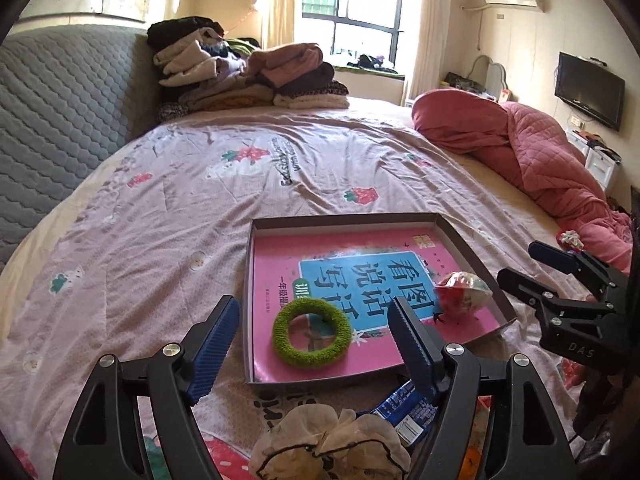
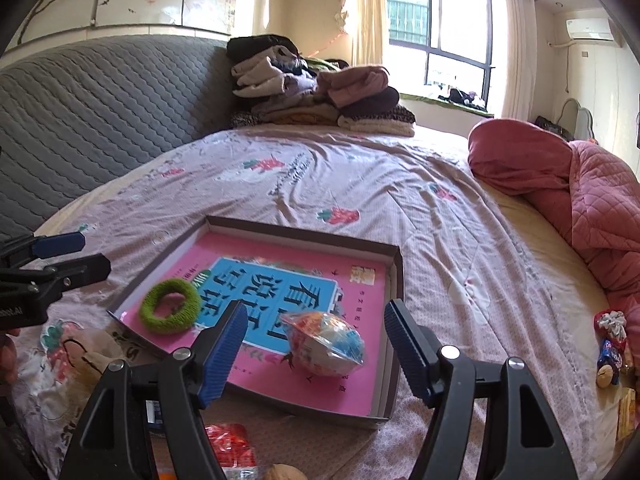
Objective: Organize objects
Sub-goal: 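Withdraw both grippers from the tray back toward the remaining items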
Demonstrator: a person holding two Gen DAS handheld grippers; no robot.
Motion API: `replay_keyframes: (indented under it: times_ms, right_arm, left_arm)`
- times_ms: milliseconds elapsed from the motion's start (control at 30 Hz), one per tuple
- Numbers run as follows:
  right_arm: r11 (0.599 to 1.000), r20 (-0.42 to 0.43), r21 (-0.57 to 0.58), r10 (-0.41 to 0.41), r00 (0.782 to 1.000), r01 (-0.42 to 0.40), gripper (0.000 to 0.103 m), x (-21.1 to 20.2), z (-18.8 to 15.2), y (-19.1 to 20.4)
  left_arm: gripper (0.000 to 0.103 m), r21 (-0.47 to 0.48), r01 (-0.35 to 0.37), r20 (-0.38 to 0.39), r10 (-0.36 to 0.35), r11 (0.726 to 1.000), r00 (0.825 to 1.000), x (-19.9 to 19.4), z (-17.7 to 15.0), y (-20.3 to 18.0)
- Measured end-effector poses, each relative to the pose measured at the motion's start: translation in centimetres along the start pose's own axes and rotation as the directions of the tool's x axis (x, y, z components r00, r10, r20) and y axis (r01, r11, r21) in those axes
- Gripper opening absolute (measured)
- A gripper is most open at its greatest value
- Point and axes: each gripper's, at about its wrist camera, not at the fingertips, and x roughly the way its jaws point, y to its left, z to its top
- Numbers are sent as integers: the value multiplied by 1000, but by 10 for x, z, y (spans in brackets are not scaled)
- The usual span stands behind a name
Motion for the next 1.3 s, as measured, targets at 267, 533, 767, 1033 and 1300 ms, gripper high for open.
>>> replay_keyframes:
  times_ms: [267, 533, 767, 1033, 1300]
  right_arm:
    - [999, 68, -22, 29, 997, -28, 71, -28, 7, 11]
    - [998, 107, -38, 47, 993, -43, 71, -46, 8, 19]
    - [998, 130, -35, 54, 990, -50, 71, -62, 1, 20]
    - [997, 161, -42, 66, 985, -60, 71, -80, -5, 23]
    - [997, 157, -45, 62, 986, -55, 71, -87, -19, 25]
  left_arm:
    - [77, -16, -18, 53, 19, 1000, 998, -28, -1, 1]
    - [77, -22, -35, 101, 37, 999, 994, -53, -5, -3]
    - [77, -11, -62, 98, 62, 998, 993, -60, -13, -8]
    - [77, -5, -63, 97, 63, 998, 993, -73, -26, -11]
    - [77, 8, -79, 81, 78, 997, 994, -75, -39, -10]
